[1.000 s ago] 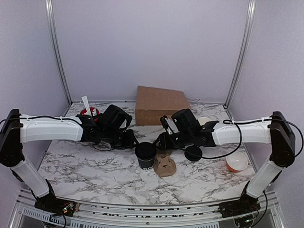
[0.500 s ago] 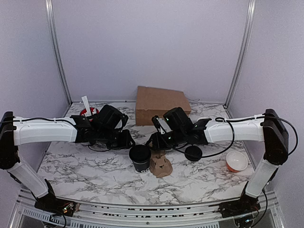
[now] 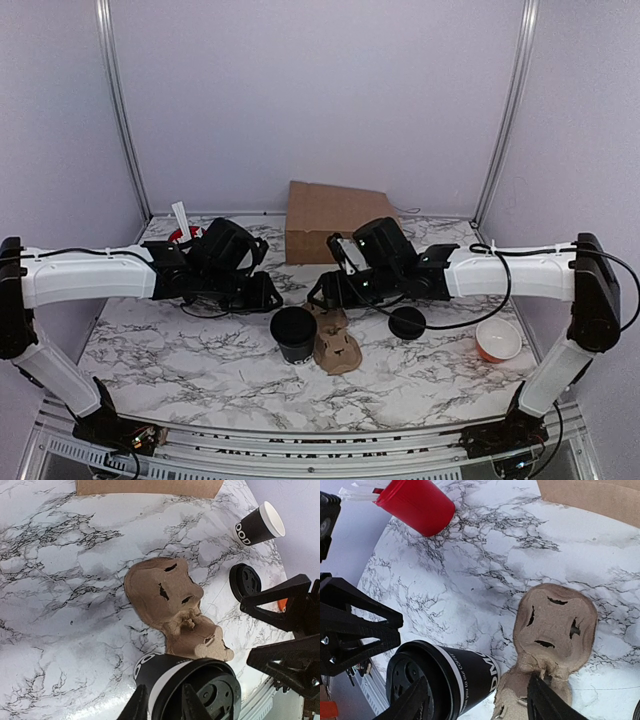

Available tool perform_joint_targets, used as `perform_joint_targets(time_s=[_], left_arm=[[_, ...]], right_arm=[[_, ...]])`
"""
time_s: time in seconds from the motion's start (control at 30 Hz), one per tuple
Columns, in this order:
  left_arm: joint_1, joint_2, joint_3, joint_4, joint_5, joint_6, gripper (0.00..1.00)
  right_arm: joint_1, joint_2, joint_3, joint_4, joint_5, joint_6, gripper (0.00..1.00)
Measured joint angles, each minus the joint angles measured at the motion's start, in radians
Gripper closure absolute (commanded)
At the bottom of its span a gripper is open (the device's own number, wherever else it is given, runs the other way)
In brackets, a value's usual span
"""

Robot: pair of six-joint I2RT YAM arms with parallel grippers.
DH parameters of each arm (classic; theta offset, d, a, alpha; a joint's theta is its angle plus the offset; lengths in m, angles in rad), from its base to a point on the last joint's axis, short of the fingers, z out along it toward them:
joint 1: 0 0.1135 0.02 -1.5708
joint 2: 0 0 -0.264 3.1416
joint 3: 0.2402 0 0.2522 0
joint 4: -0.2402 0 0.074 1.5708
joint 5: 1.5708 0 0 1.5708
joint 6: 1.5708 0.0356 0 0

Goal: Pack the takeout coffee

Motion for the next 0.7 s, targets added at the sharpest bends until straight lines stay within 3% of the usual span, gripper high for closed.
perform_joint_targets(time_s=[0.33, 0.7], left_arm=[[0.033, -0.062, -0.068, 0.009, 0.081, -0.003, 0.62], [0.045, -0.085, -0.139, 0.089, 0.203, -0.020, 0.58]], right_arm=[[0.043, -0.017, -0.017, -0.016, -0.017, -0.009, 0.24], [0.052, -0.005, -0.053, 0.025, -0.124, 0.028, 0.41]])
